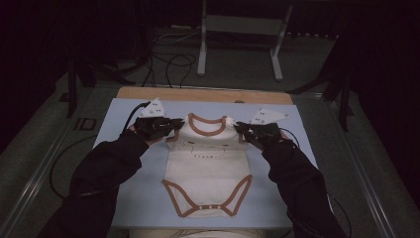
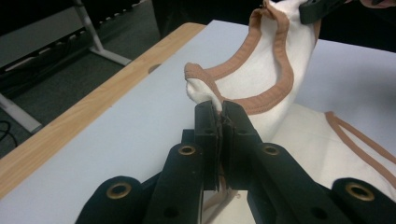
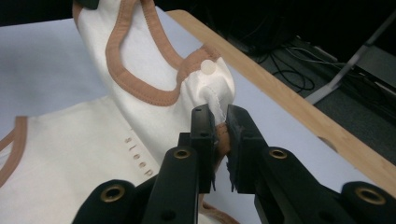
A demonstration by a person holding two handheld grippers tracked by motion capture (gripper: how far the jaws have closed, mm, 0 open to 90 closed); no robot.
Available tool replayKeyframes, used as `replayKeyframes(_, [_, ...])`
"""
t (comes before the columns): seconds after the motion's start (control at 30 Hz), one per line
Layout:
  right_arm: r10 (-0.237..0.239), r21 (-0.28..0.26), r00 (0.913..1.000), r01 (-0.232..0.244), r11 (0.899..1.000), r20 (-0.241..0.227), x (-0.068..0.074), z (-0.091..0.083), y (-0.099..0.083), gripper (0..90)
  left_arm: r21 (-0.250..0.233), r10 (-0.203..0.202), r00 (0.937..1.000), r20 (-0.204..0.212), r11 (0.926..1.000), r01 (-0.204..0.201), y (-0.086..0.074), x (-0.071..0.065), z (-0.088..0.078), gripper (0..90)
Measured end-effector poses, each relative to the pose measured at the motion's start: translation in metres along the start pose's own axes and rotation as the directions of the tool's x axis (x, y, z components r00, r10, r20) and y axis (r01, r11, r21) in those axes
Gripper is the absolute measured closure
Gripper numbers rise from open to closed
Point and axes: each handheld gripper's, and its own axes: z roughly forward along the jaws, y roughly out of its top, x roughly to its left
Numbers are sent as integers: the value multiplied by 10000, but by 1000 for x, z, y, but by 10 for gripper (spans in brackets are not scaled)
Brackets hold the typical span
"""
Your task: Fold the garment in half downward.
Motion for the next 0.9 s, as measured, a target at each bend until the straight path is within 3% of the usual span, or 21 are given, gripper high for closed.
replayKeyframes(0.23, [-161,64,9997,162,9998,-182,12,-6,-10,824,54,155,9996,252,9999,-156,-8,-15,-4,867])
replayKeyframes(0.7, [-43,74,9983,47,10000,-575,31,-14,-28,823,229,474,9969,627,9985,-489,-27,-44,-9,867])
replayKeyframes(0.9, [48,78,9975,-43,10000,-709,40,-19,-38,823,223,405,9958,823,9988,-424,-37,-54,-11,866])
